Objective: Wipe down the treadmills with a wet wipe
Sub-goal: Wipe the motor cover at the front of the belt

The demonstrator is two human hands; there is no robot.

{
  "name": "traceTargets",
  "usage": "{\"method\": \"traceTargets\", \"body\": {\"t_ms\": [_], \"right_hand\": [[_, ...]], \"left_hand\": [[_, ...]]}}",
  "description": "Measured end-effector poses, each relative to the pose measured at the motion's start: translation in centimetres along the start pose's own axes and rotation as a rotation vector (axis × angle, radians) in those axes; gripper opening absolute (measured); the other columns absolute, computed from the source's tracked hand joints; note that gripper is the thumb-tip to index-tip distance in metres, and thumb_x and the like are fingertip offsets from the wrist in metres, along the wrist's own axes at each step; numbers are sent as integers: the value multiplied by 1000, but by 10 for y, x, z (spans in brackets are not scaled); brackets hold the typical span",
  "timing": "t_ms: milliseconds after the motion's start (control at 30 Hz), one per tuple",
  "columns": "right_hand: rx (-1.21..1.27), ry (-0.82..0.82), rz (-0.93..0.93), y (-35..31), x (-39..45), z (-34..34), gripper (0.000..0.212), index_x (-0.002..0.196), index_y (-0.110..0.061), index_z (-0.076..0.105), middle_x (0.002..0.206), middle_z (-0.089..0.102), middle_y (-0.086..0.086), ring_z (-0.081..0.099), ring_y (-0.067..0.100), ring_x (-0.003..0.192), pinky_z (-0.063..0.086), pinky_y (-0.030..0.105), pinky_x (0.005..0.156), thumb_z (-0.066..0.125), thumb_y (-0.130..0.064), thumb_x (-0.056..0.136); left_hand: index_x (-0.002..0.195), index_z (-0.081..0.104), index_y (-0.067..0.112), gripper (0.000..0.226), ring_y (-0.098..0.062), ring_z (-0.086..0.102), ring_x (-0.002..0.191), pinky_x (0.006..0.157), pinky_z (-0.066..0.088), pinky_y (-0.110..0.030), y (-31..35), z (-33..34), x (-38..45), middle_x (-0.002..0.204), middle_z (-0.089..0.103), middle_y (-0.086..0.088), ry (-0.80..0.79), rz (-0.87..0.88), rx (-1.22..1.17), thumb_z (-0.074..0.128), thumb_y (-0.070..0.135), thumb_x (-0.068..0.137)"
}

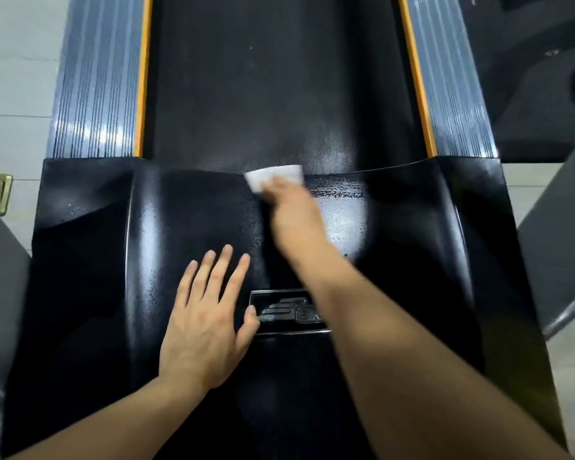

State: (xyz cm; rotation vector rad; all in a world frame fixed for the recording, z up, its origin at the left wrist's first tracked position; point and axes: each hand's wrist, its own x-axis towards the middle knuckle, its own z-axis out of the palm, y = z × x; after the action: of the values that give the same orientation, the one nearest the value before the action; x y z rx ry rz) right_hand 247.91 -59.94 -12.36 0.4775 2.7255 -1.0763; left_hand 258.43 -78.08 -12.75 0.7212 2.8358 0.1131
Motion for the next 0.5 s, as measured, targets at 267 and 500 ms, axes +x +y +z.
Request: {"method": "traceTargets", "body": {"t_ms": [267,500], "right_hand": [[-259,8,-152,34,-7,-3,50,137,-20,60,145,55,1,47,17,136,30,29,117,44,-47,99],[-339,369,173,110,-43,-73,39,124,-6,69,130,66,17,61,32,121,45,35,108,43,-18,98]], "left_hand": [[161,27,16,72,-28,19,155,125,21,-51,0,-2,0,168,21,-10,0,-2,-32,38,45,95],[162,24,17,72,-28,17,156,126,18,-50,1,-1,-2,169,18,-10,-9,3,-18,36,47,97]]}}
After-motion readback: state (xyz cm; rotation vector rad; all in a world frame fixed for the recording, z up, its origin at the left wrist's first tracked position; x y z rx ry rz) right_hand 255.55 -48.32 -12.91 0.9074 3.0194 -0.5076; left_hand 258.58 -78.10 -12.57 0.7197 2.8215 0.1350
